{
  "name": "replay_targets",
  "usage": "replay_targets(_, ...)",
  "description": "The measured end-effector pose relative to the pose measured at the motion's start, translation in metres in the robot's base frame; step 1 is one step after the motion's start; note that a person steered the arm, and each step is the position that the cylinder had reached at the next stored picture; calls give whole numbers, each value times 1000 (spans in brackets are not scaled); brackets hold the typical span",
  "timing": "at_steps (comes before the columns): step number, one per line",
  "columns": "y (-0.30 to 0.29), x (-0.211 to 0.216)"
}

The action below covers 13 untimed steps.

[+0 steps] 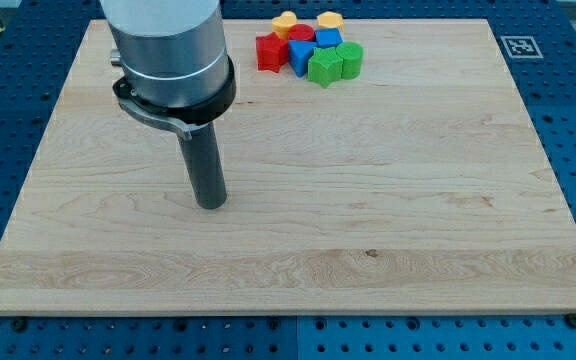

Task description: Separate the green star and green circle from the group of blocks

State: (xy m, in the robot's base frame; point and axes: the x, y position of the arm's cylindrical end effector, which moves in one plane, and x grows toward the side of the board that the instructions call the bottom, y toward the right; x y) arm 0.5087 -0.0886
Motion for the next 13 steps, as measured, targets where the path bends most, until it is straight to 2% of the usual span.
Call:
replay_targets(5, 2, -2)
replay_targets(6, 45, -51)
replay_targets(7, 96, -121)
replay_targets(8, 115, -148)
replay_targets(10, 101, -154)
replay_targets(12, 99, -173)
replay_targets(13, 100, -196)
